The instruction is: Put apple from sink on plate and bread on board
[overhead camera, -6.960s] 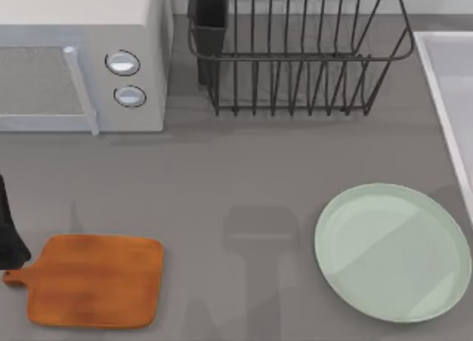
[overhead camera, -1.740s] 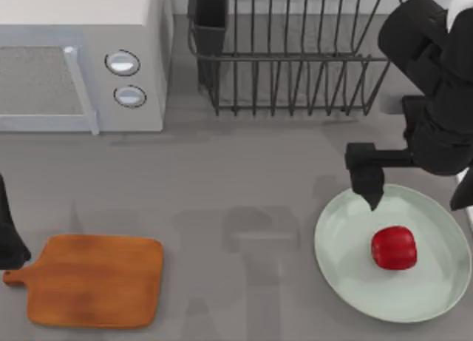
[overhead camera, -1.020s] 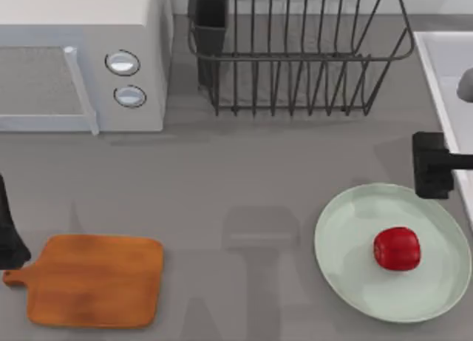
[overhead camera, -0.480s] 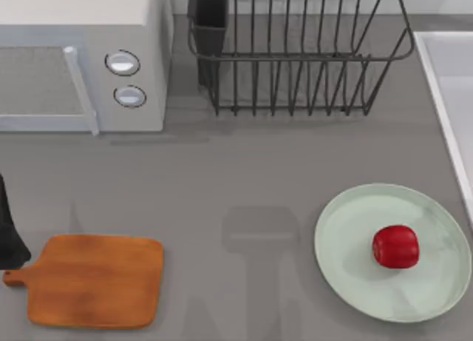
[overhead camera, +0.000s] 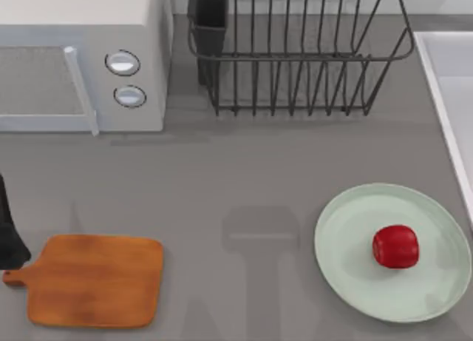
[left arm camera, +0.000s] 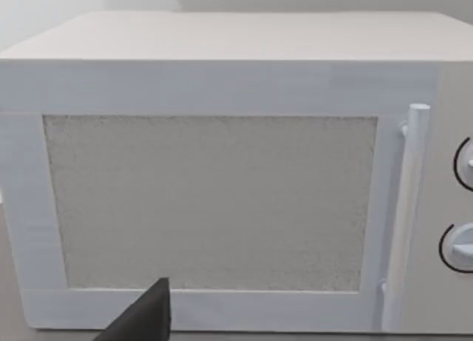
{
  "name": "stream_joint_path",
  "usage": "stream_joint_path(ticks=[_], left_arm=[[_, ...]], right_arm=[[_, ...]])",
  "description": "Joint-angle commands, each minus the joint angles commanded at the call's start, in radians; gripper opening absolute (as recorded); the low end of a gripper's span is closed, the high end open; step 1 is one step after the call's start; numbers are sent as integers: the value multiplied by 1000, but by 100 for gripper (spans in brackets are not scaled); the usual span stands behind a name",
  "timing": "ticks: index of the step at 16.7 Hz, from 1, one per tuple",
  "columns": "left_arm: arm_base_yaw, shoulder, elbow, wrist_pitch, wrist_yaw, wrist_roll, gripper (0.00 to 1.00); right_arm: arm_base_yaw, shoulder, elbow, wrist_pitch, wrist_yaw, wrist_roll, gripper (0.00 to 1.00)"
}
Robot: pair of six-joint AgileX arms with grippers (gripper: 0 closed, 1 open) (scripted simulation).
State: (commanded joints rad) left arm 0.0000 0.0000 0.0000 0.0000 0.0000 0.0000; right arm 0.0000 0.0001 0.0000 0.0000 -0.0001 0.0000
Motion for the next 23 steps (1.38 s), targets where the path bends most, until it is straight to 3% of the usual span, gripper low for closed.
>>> stream_joint_path(ticks=[6,9,16,23], left_arm=[[1,8,9,-2,-1,8,100],[3,88,95,-34,-10,83,100],[8,586,527,-222,-26,536,100],[30,998,717,-472,-60,888,100]], right_arm=[[0,0,0,0,0,0,100],[0,0,0,0,0,0,100],[0,0,0,0,0,0,100],[0,0,0,0,0,0,100]])
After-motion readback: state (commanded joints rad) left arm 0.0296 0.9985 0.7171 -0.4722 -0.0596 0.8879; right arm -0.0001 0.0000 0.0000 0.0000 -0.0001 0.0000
